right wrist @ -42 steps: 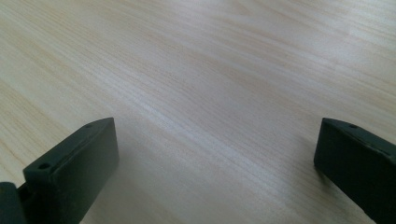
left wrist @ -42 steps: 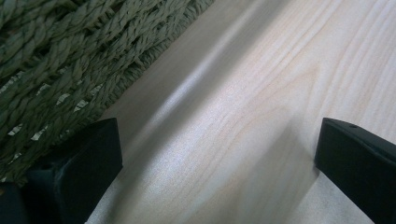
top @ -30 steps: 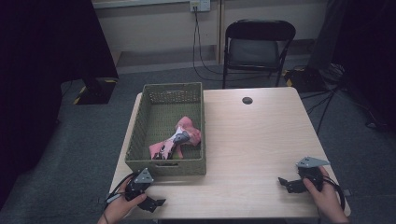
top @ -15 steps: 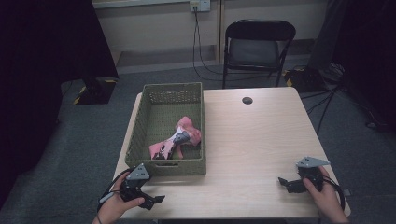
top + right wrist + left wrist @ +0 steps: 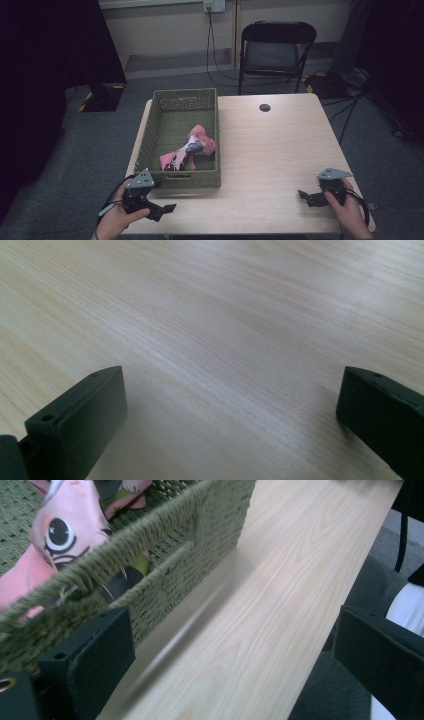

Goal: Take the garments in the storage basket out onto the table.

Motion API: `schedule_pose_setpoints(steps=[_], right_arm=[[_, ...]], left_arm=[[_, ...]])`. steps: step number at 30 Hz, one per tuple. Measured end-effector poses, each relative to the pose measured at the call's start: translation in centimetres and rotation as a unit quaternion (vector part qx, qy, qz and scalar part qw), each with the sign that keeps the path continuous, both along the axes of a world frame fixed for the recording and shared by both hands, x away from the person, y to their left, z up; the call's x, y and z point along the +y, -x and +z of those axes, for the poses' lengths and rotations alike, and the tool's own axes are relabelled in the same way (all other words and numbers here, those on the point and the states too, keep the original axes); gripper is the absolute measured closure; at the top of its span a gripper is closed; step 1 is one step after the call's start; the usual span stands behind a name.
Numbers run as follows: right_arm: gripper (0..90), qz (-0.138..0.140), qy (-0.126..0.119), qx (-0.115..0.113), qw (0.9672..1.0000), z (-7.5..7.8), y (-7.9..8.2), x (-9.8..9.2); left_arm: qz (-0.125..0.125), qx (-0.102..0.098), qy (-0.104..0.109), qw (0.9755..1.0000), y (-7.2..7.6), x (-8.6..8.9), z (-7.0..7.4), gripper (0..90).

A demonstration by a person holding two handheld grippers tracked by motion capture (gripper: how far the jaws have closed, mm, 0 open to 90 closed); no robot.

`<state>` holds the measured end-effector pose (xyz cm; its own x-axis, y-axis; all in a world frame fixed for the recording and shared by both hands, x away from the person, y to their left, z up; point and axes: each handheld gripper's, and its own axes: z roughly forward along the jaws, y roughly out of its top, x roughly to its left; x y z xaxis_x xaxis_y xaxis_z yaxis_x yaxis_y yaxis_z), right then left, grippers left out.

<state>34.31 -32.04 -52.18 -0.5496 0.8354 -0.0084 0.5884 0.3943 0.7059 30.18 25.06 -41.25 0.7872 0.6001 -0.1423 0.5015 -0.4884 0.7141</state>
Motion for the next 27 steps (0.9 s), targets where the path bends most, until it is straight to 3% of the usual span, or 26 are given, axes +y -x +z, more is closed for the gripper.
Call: schedule_pose_setpoints(steps=[11, 22, 27], right_arm=[[0.0, 0.000, 0.000, 0.000, 1.0000, 0.0, 0.0, 0.0], [0.0, 0.000, 0.000, 0.000, 1.0000, 0.0, 0.0, 0.0], [0.0, 0.000, 0.000, 0.000, 1.0000, 0.0, 0.0, 0.0]], left_arm=[[0.004, -0.009, -0.014, 0.9999, -1.3, -1.1, 3.1, 3.3], [0.008, -0.021, -0.036, 0.9991, -4.2, -3.2, 5.2, 3.3], [0.014, -0.042, -0.061, 0.9971, -5.6, -4.2, 6.0, 3.8]])
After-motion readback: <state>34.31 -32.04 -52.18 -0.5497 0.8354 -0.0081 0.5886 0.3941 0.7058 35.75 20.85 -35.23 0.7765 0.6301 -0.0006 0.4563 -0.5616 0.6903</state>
